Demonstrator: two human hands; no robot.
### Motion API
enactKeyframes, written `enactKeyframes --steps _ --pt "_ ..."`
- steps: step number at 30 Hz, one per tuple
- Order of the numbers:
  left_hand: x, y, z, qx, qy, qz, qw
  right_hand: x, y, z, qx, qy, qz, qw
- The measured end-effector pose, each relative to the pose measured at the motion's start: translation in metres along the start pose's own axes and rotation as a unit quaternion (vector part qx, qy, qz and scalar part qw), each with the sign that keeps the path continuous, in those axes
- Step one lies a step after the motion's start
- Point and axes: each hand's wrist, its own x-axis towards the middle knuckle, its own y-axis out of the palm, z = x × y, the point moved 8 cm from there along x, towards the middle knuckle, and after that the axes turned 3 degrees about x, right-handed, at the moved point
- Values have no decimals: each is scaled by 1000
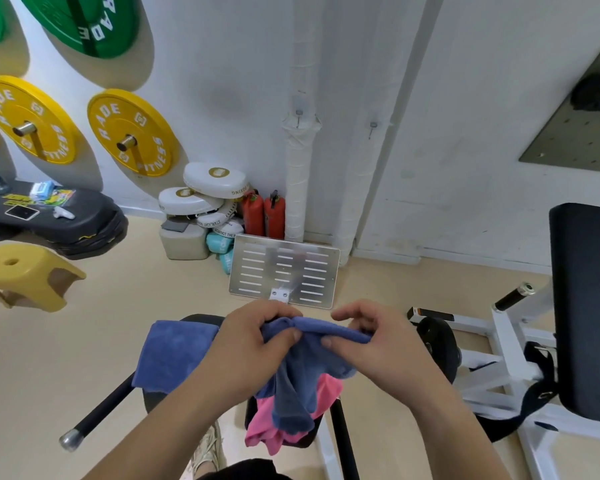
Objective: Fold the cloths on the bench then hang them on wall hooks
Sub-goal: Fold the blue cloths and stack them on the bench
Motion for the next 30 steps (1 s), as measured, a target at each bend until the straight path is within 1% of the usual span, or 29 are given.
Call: enactKeyframes --steps 2,4,7,9,11,13,14,15,17,18,19,21,25,27,30 --pt "2 -9 3 -3 -3 -16 1000 0 -10 -11 33 24 4 999" --pt "3 -13 5 -6 -14 -23 1000 -3 -13 -17 101 31 4 994" --pt "3 -18 6 -13 -23 -42 999 -6 -11 -16 208 23 -12 978" --pt "3 -23 -1 -12 -20 -53 998 -7 -8 -9 255 15 -22 967" --pt "4 -28 -6 -18 -17 -63 998 -6 -8 -7 301 18 -50 952" --pt "4 -27 3 -60 -58 -82 993 -5 -6 -8 330 33 -85 939" --pt "3 -22 13 -109 -96 -90 985 -5 -5 -11 326 40 -106 939" --pt "1 -15 24 -175 -140 -93 970 -6 -4 -13 312 46 -127 940" --pt "-4 2 45 -294 -214 -97 926 -8 0 -19 290 51 -156 943" --pt "-5 9 50 -325 -231 -95 912 -9 3 -21 285 50 -159 944" --pt "-6 14 50 -340 -237 -86 906 -10 7 -21 275 48 -159 947" --pt "-7 22 39 -346 -226 -59 909 -11 14 -19 241 38 -164 956" --pt "-15 30 14 -281 -165 -22 945 -15 30 -7 196 -3 -148 969" --pt "-19 30 10 -248 -150 -34 957 -16 35 -3 144 -28 -143 979" --pt "-25 24 4 -247 -144 -58 956 -17 37 0 80 -74 -144 984"
